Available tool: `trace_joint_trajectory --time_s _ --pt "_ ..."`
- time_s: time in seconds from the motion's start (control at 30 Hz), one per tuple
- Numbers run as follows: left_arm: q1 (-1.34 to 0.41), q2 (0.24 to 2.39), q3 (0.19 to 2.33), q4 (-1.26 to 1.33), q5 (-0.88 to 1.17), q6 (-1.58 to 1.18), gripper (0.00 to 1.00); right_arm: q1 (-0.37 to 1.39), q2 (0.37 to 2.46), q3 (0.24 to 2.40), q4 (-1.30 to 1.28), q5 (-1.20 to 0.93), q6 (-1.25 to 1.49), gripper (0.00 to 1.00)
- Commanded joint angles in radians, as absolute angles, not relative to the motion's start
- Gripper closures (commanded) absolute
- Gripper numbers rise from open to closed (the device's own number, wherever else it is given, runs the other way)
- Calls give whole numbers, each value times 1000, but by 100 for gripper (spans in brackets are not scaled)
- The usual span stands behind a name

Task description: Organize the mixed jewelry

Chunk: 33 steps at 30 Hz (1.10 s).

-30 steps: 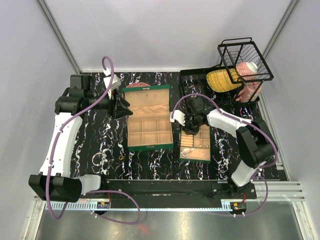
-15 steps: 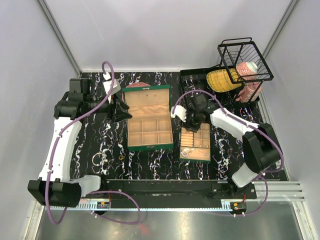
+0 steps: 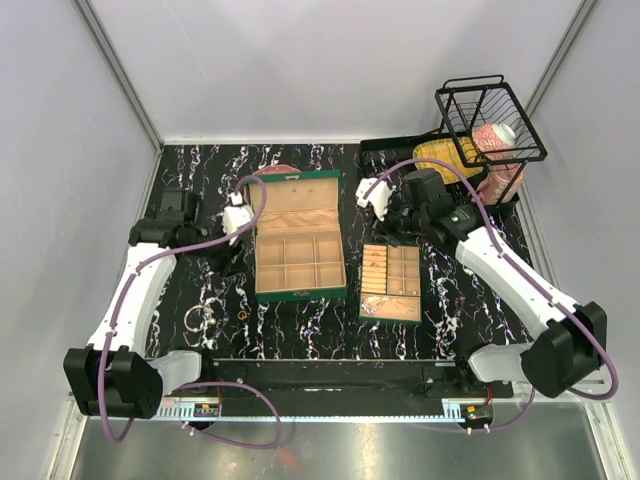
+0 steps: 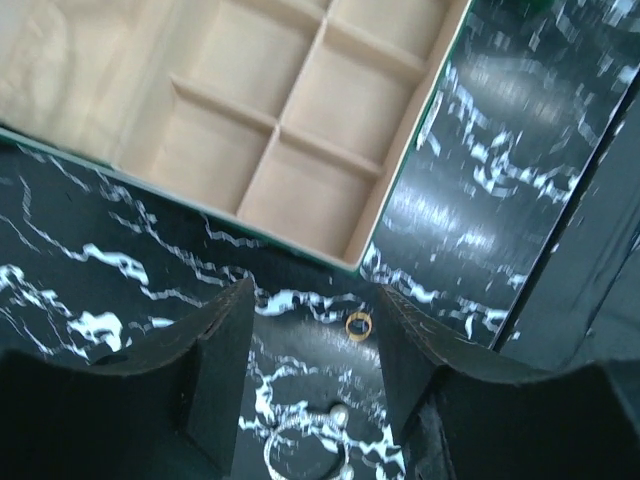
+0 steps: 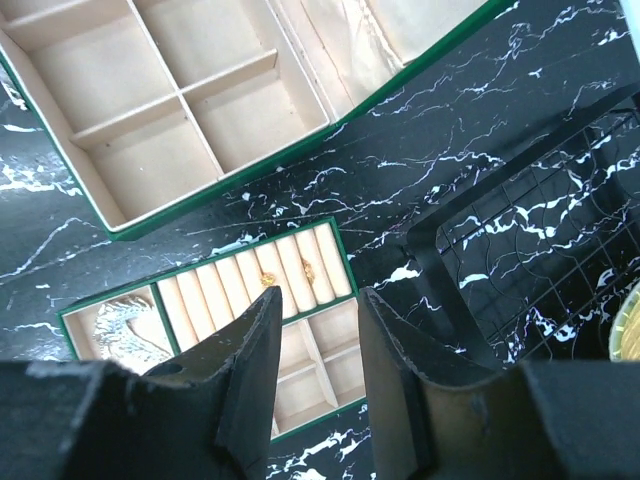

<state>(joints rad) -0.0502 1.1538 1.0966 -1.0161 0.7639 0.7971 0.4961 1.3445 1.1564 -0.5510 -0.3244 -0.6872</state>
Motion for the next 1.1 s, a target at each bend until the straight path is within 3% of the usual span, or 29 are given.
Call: trace_joint_trajectory --time_s 0.0,0.43,1.07 --pt "-44 1143 1005 -1045 588 968 46 491 1270 1184 -561 -370 -597 58" --pt "-64 1115 744 -956 440 1081 46 492 1200 1063 -522 -337 -580 59" --pt "-274 1238 660 -721 287 966 47 492 1193 1011 -502 -328 -560 60"
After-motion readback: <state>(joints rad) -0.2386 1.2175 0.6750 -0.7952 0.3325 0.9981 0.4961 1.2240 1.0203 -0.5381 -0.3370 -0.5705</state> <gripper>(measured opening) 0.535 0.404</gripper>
